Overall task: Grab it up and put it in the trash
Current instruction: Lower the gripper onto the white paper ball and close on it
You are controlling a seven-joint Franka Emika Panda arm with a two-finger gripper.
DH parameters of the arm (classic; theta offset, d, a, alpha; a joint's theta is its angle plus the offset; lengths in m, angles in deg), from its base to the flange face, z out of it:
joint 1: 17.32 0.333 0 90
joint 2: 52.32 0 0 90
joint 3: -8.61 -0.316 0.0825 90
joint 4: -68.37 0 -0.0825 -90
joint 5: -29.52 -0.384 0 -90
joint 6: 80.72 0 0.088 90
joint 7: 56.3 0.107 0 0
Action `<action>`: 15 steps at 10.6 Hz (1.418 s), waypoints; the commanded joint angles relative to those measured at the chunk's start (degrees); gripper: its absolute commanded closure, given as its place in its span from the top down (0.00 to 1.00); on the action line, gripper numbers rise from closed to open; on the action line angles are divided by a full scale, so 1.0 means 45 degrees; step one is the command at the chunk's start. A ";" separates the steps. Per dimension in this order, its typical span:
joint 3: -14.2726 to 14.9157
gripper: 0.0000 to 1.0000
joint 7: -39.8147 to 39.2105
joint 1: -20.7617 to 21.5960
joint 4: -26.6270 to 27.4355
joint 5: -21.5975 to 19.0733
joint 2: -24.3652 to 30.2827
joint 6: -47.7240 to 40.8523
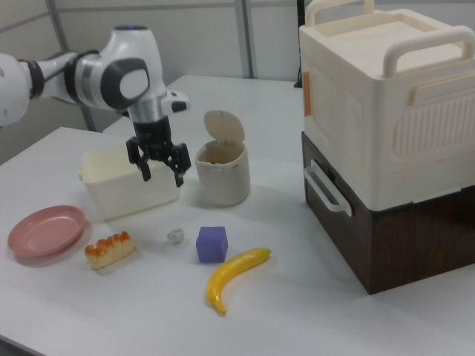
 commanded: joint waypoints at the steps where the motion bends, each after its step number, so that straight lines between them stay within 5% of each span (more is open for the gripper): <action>1: 0.0093 0.95 -0.0267 0.0292 0.0847 0.0526 -0.0272 0.0825; 4: 0.0093 0.85 -0.1083 0.0312 0.1646 0.0800 -0.0509 0.1078; 15: 0.0093 0.54 -0.1224 0.0586 0.1708 0.1191 -0.1992 0.2368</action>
